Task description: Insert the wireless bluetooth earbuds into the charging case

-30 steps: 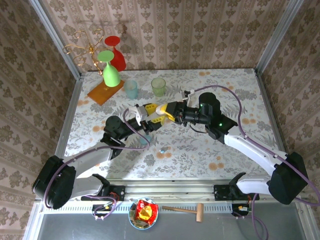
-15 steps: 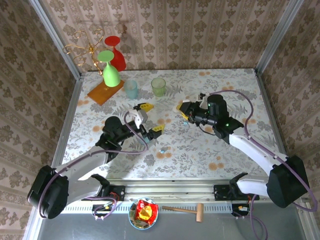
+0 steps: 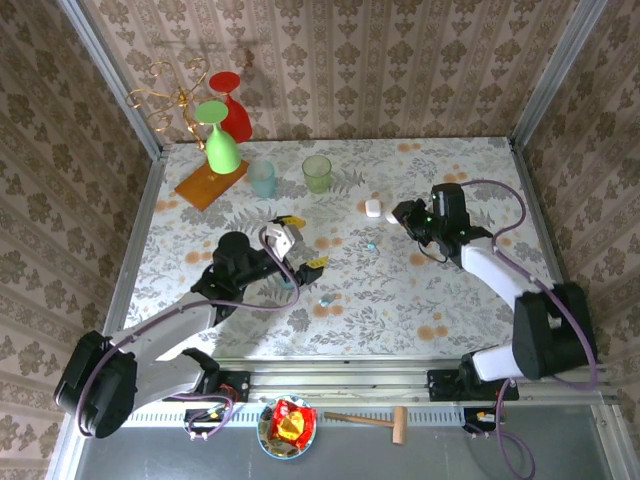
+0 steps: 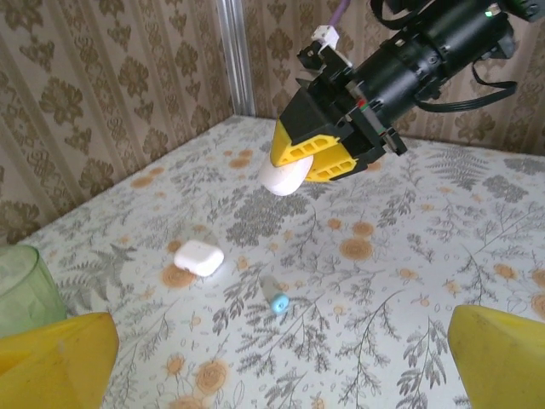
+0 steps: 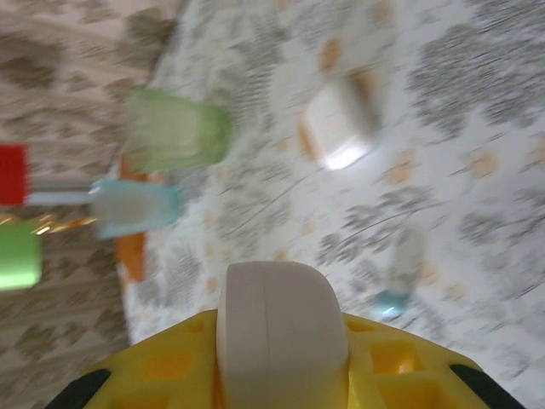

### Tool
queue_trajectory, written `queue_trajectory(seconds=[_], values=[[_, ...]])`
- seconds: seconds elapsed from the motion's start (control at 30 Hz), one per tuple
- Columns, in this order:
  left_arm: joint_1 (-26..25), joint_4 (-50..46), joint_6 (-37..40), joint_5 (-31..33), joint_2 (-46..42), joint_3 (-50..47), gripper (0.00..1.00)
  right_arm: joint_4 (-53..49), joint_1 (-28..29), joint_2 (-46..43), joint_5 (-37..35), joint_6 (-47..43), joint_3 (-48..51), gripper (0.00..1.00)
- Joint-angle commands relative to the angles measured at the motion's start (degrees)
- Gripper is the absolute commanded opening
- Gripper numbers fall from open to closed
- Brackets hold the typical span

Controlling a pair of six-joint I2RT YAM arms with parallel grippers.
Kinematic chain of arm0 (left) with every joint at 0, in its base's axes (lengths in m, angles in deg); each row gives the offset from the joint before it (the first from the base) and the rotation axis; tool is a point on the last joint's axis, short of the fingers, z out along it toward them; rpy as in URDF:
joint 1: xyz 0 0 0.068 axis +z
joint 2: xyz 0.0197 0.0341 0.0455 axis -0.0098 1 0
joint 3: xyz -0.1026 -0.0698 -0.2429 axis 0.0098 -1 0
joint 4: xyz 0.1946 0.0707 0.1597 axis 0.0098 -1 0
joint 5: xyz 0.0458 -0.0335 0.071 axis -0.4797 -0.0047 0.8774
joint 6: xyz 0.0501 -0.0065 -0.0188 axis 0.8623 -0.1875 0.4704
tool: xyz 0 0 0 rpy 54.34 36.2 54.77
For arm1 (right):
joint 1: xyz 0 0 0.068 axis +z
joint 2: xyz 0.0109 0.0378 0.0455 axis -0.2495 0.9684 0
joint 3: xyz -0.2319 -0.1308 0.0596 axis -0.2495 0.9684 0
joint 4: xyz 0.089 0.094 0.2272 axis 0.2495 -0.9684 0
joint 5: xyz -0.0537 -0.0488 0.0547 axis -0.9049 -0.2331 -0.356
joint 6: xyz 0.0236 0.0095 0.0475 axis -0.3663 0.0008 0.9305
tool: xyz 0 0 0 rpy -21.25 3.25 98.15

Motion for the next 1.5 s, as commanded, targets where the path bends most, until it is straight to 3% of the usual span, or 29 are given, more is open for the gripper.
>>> queue_trajectory(seconds=[0.0,0.17,0.4,0.5,0.57,0.73,0.9,1.13,1.27,1.47], values=[[-0.51,-1.91,1.43,1.27,0.48,0.95,1.0,-0.83,-2.1,6.76,-2.29,-4.68,-5.01,0.16],[-0.68,-3.32,1.4,3.29,-0.5,0.34,1.0,-2.18,-4.43,16.94,-1.0,-6.43,-11.09,0.18],[-0.5,-4.9,0.39,6.54,-1.95,-0.37,1.0,-7.39,-7.21,23.44,-1.95,-9.67,-16.52,0.22],[-0.32,-8.14,-1.12,9.82,-2.33,0.28,1.0,-9.43,-8.4,25.08,-1.88,-11.07,-17.73,0.27],[-0.08,-11.69,-1.88,12.19,-2.56,1.08,1.0,-10.96,-9.17,25.3,-2.02,-11.97,-18.2,0.36],[0.36,-25.58,-4.56,19.69,-2.7,4.66,1.0,-13.96,-11.41,20.11,-5.08,-14.67,-15.86,0.66],[0.67,-39.01,-5.27,22.85,-1.17,8.95,0.99,-15.36,-11.76,11.26,-7.41,-18.39,-11.28,0.8],[-0.18,-57.26,-4.87,24.12,4.79,18.67,0.95,-16.47,-7.65,-0.77,-5.78,-23.4,-4.61,0.86],[-1.99,-67.21,-0.98,25.37,9.6,24.27,0.98,-16.61,-5.32,-5.33,-5.26,-23.63,-1.57,0.86],[-2.15,-70.04,9.21,26.02,15.99,26.14,0.99,-16.72,-4.6,-8.48,-5.06,-23.26,1.11,0.86]])
